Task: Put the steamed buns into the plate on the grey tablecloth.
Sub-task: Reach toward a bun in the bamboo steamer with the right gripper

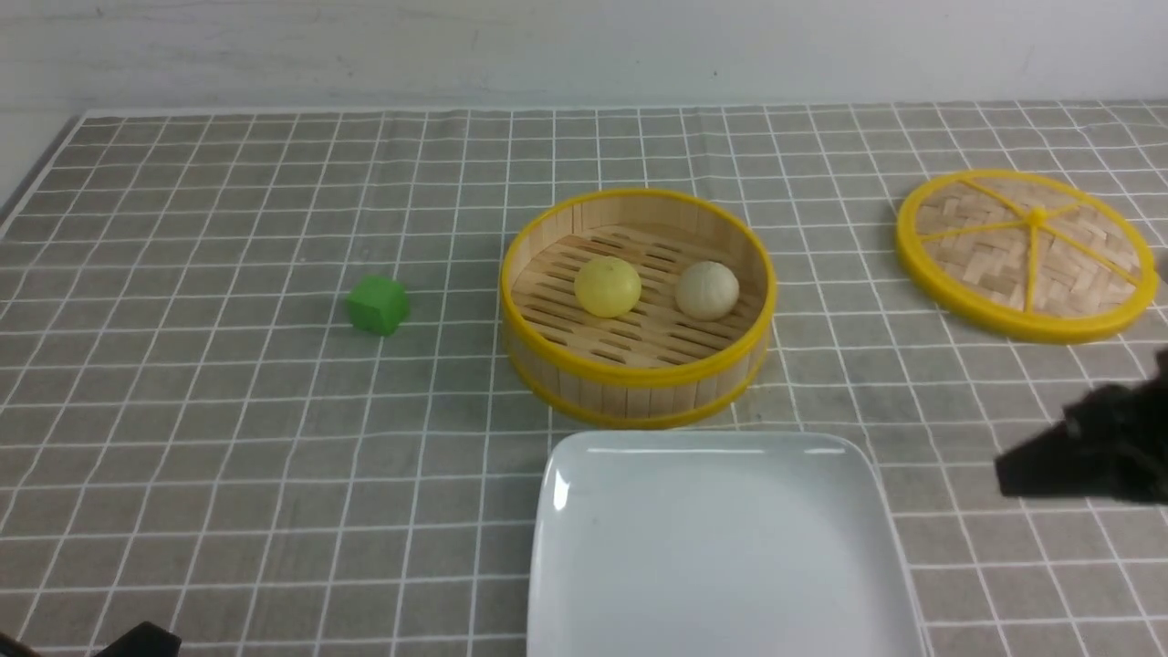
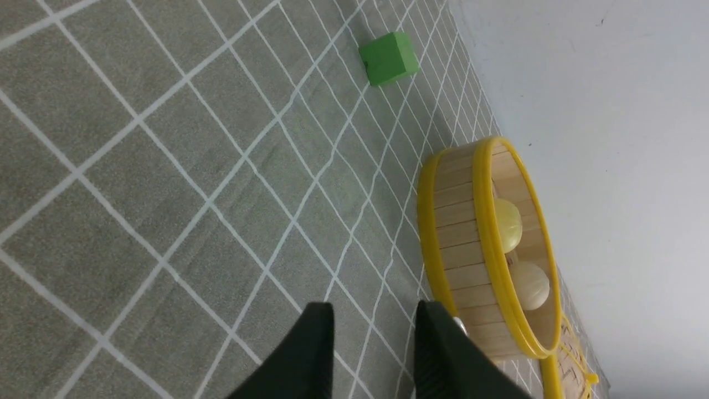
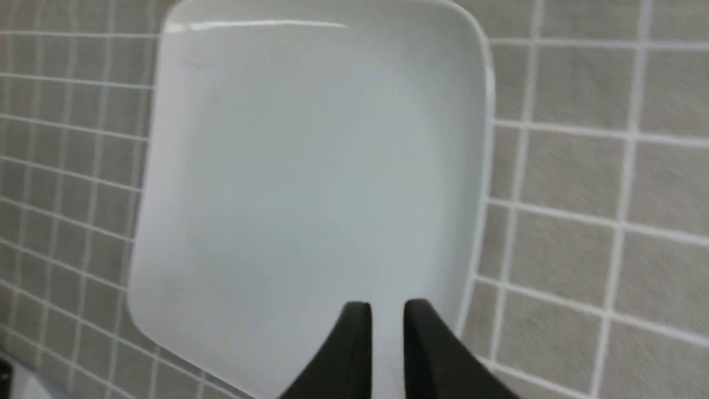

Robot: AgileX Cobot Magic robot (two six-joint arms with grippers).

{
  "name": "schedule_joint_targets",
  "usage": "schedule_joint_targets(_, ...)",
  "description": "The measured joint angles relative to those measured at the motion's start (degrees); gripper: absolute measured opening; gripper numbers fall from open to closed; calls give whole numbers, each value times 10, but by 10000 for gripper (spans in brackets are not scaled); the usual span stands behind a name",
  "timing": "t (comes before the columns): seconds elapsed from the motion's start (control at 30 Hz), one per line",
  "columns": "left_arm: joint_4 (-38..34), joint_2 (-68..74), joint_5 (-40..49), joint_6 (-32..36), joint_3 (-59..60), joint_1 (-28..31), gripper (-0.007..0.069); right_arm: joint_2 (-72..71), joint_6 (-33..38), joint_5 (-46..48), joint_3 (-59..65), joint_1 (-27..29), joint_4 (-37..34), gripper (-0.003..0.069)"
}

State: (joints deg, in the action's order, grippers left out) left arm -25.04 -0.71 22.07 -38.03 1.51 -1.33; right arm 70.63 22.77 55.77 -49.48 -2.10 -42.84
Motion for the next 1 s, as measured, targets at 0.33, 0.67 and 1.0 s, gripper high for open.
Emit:
schedule_joint_targets(0.33, -105, 0, 46, 96, -1, 0, 240, 308, -83, 73, -365, -124, 131, 274)
schedule_joint_targets(0.67, -45, 33, 163, 137, -85, 0, 240, 531, -256, 140, -680, -239, 381, 425)
schedule_joint_targets(1.0, 18, 248, 262, 229, -197, 0, 240, 651, -296, 140, -820, -250, 450, 491)
